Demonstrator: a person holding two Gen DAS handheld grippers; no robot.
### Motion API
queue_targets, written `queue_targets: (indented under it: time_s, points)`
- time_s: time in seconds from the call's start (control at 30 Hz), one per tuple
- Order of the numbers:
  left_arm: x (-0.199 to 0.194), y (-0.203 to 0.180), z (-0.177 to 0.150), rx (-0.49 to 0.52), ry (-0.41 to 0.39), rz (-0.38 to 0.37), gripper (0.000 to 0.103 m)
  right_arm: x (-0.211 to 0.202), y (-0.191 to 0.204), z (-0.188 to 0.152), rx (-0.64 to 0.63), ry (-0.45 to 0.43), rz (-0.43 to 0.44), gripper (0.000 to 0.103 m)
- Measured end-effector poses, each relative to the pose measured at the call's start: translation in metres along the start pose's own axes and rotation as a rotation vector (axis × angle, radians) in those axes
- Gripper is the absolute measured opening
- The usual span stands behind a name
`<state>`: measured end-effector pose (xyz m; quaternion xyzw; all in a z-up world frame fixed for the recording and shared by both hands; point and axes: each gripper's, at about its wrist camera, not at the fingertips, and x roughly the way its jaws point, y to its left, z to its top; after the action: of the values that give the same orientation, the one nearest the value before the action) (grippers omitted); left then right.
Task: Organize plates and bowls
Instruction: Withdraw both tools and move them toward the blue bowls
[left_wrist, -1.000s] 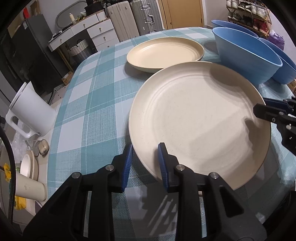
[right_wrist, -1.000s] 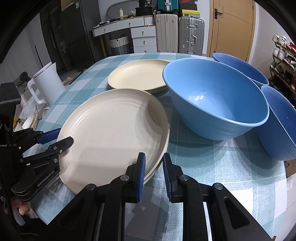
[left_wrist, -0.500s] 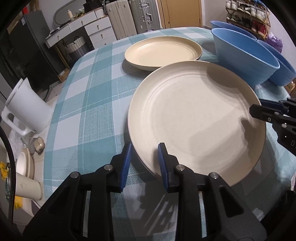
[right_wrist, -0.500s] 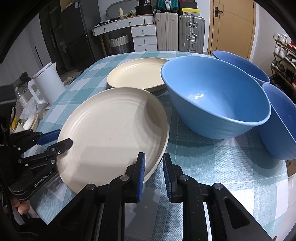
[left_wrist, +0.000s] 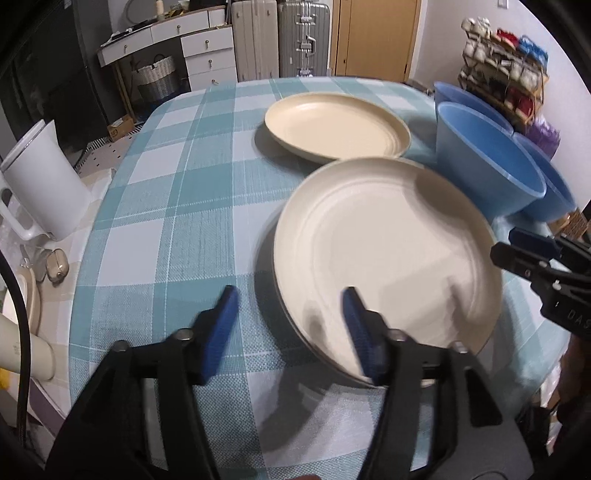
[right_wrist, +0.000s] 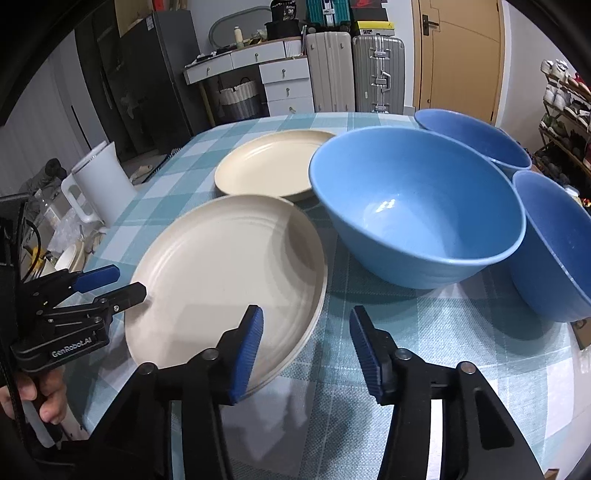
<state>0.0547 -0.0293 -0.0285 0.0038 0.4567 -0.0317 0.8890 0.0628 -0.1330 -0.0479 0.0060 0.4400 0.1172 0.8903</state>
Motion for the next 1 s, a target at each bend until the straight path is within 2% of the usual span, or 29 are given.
queue_targets:
  time_s: [0.07, 0.1, 0.17, 0.27, 0.43, 0.67, 1.0]
  points:
    - [-0.007, 0.003, 0.003, -0.014, -0.022, -0.008, 0.083, -0.006, 0.000, 0.003, -0.004, -0.012, 0.001, 0.062]
    - [-0.011, 0.004, 0.005, -0.021, -0.035, -0.009, 0.084, -0.009, 0.001, 0.005, -0.006, -0.021, 0.003, 0.065]
    - [-0.016, 0.007, 0.010, -0.033, -0.042, -0.019, 0.088, -0.018, 0.002, 0.008, -0.011, -0.047, 0.021, 0.079]
    - [-0.025, 0.013, 0.017, -0.053, -0.070, -0.028, 0.102, -0.032, 0.007, 0.015, -0.028, -0.093, 0.029, 0.086]
    - [-0.042, 0.020, 0.027, -0.080, -0.106, -0.053, 0.102, -0.056, 0.009, 0.031, -0.042, -0.163, 0.031, 0.098]
    - [-0.056, 0.032, 0.046, -0.128, -0.143, -0.065, 0.102, -0.084, 0.008, 0.061, -0.058, -0.225, 0.028, 0.101]
    - [-0.063, 0.038, 0.076, -0.167, -0.170, -0.070, 0.102, -0.105, -0.002, 0.101, -0.061, -0.259, 0.035, 0.102]
